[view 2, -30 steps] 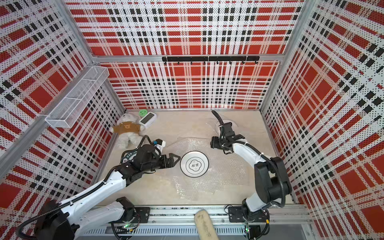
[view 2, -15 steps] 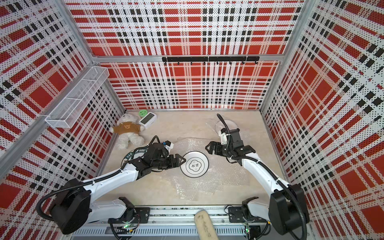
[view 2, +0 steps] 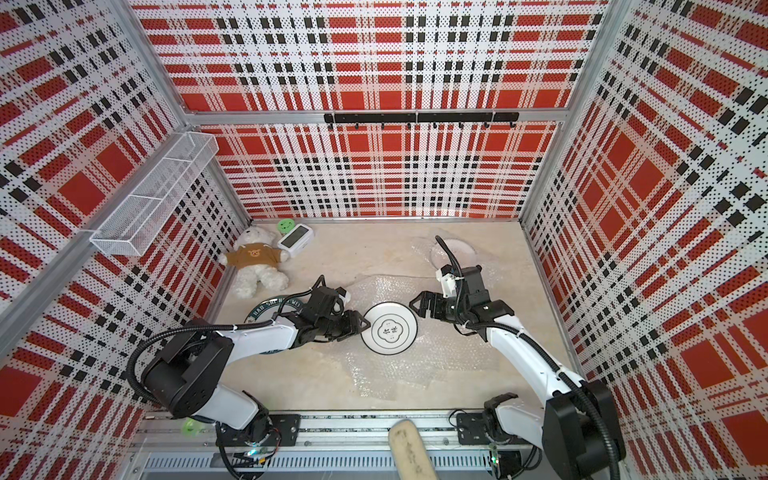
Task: Unpack dinner plates from bubble wrap
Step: Pick up the plate from the bubble wrap.
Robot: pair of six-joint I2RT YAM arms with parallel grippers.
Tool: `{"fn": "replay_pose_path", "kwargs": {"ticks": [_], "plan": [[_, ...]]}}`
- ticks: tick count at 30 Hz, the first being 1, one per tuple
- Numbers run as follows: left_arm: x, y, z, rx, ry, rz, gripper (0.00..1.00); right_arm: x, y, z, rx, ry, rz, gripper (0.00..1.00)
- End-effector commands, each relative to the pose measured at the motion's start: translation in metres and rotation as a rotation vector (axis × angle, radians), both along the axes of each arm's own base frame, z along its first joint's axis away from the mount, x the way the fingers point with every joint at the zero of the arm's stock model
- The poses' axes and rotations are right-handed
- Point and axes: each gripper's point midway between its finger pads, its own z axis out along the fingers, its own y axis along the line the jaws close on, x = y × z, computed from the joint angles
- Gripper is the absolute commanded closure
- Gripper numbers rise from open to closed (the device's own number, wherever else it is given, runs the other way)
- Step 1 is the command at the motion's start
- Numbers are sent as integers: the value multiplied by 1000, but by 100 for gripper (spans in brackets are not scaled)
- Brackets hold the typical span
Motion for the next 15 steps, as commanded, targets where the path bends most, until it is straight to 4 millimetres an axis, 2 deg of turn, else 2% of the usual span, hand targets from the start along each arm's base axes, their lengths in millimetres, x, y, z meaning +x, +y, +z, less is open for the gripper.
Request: {"fn": "replay_pose_path", "kwargs": {"ticks": [1, 10, 15], "plan": [[6, -4, -2, -30, 1, 14, 55, 1, 2, 0, 2, -19, 10, 0], [6, -1, -16, -15, 43, 34, 71, 3, 3, -5, 4, -7, 9, 0], [7, -2, -11, -30, 43, 45, 83, 3, 3, -10, 4, 8, 8, 0]]}}
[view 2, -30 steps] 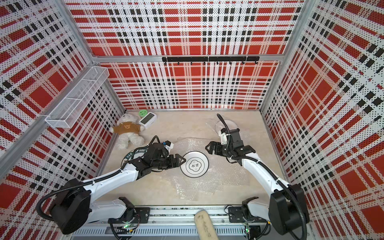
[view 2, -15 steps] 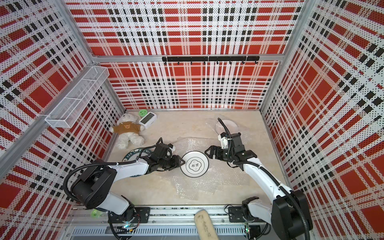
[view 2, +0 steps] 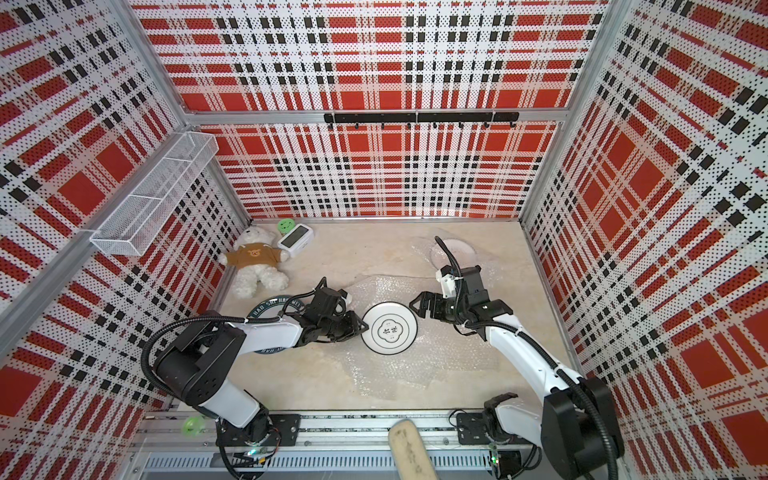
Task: Unpack dinner plates from bubble wrap
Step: Pick up the plate from the bubble wrap.
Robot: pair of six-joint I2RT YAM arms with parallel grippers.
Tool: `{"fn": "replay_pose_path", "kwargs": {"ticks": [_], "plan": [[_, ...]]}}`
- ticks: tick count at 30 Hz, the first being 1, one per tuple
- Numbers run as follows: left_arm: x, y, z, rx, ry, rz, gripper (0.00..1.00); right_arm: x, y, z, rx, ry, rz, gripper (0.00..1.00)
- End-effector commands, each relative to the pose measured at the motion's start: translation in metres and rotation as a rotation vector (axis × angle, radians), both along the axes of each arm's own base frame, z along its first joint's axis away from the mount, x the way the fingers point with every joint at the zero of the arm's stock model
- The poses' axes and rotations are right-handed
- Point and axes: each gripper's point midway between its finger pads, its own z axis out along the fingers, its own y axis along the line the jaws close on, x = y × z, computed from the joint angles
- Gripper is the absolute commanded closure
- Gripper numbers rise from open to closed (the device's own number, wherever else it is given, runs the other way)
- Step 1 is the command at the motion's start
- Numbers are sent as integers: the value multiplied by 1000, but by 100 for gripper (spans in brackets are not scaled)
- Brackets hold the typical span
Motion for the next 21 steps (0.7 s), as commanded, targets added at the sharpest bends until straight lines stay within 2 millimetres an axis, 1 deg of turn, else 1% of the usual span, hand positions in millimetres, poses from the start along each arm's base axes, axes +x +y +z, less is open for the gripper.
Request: {"fn": "replay_pose_path", "kwargs": {"ticks": [1, 4, 8, 17, 19, 21], "plan": [[4, 0, 6, -26, -3, 22, 87, 3, 4, -2, 14, -14, 8, 0], [4, 0, 16, -36, -10, 32, 94, 3, 4, -4, 15, -9, 6, 0], [4, 0, 36, -65, -30, 41, 100, 3, 4, -4, 14, -10, 8, 0], [-2, -6, 95, -178, -89, 24, 100, 11, 4, -1, -2, -25, 8, 0], [-5, -3, 104, -191, -101, 35, 100, 13, 5, 1, -1, -32, 5, 0], [-6, 6, 111, -201, -111, 66, 100, 17, 5, 4, 2, -42, 2, 0]]}}
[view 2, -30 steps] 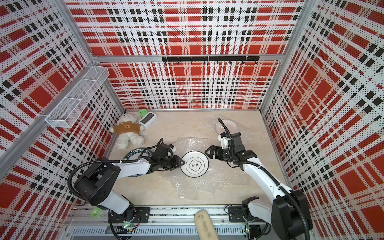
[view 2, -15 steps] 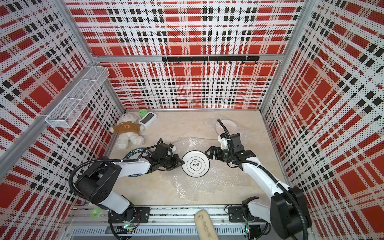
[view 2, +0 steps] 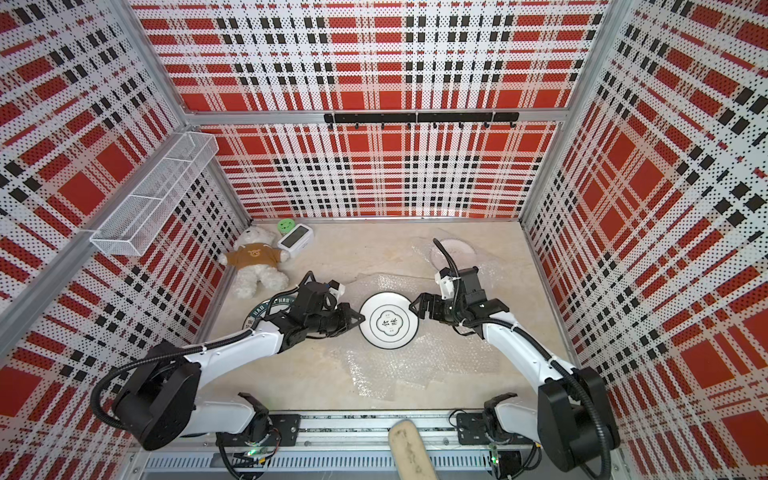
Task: Unpack dinner plates from bubble wrap
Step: Pick up the plate from the bubble wrap, then place the plate on the plate.
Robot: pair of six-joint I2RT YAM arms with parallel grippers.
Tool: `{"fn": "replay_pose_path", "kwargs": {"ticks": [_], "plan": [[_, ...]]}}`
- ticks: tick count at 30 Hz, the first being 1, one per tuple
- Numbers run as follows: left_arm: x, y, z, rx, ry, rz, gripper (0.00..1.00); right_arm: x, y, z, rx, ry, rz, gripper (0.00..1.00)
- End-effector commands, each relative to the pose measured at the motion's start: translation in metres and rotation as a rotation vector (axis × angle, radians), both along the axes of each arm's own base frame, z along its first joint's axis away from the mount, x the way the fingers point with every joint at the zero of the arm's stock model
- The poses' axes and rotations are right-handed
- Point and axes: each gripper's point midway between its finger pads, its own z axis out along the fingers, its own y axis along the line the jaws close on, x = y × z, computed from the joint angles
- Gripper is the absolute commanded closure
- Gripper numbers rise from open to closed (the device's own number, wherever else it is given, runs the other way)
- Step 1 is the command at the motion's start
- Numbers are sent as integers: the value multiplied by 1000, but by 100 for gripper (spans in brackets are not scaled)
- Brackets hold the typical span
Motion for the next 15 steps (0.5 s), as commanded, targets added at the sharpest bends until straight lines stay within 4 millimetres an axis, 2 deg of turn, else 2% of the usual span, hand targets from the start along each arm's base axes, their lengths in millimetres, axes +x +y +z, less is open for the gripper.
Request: {"fn": "replay_pose_path", "kwargs": {"ticks": [1, 4, 9, 13, 15], "plan": [[1, 10, 26, -63, -18, 49, 100, 17, 6, 20, 16, -84, 8, 0], [2, 36, 33, -61, -18, 121, 100, 22, 9, 27, 28, -96, 19, 0], [6, 98, 44, -41, -30, 308, 100, 27, 16, 31, 56, -105, 35, 0], [5, 150, 48, -45, -33, 480, 100, 27, 26, 25, 79, -96, 54, 0], [5, 168, 49, -44, -35, 539, 100, 27, 32, 20, 104, -86, 67, 0]]}}
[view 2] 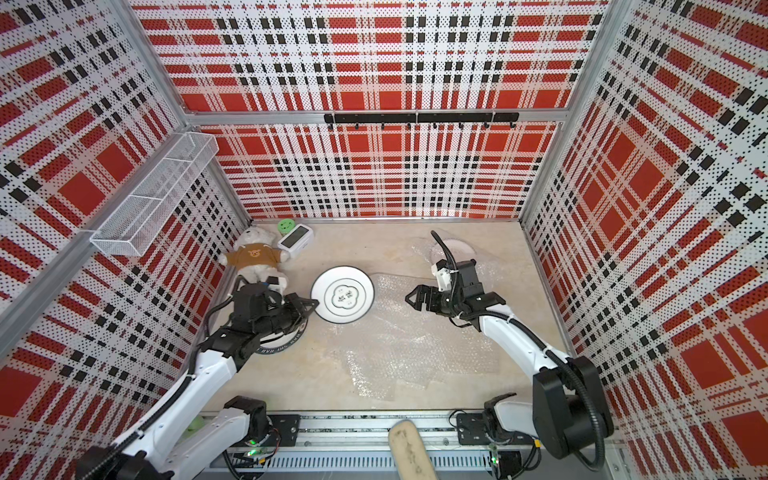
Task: Unpack dinner plates from bubble wrap
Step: Place the plate on the plate.
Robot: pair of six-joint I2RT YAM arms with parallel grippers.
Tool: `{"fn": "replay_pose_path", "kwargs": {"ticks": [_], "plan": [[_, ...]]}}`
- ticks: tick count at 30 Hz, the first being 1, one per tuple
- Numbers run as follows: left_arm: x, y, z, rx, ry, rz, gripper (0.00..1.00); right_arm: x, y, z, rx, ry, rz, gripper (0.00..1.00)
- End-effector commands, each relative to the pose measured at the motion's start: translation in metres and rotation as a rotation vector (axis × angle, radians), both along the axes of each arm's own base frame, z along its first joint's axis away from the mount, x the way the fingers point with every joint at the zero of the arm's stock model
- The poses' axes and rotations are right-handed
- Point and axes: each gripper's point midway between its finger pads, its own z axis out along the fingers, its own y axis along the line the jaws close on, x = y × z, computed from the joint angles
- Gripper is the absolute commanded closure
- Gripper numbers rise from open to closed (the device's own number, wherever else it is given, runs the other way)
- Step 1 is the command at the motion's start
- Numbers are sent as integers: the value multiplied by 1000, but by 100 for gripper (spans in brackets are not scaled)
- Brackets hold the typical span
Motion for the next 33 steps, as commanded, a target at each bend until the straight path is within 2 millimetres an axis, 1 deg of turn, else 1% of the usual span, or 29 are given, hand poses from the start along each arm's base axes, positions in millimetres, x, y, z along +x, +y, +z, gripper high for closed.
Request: {"fn": "replay_pose_path", "kwargs": {"ticks": [1, 3, 5, 9, 11, 14, 18, 20, 24, 29, 33], "plan": [[-8, 28, -11, -5, 58, 94, 100, 7, 17, 4, 71, -30, 34, 0], [-10, 47, -19, 3, 85, 160, 100, 11, 25, 4, 103, -29, 37, 0], [-11, 66, -25, -25, 95, 229, 100, 14, 34, 7, 126, -46, 44, 0], [-19, 104, -32, -35, 112, 363, 100, 11, 56, 12, 136, -77, 84, 0], [-25, 121, -36, -17, 125, 424, 100, 3, 69, 11, 157, -82, 114, 0], [-35, 138, -46, -18, 158, 483, 100, -13, 85, 9, 192, -82, 171, 0], [-46, 150, -62, -13, 204, 537, 100, -32, 92, 10, 225, -98, 200, 0], [-48, 152, -67, -20, 216, 558, 100, -38, 93, 8, 232, -91, 211, 0], [-54, 161, -74, 10, 241, 614, 100, -44, 94, 6, 261, -78, 219, 0], [-55, 163, -84, 12, 265, 629, 100, -47, 92, 7, 260, -83, 220, 0], [-53, 165, -87, 14, 268, 635, 100, -48, 91, 10, 253, -91, 225, 0]]}}
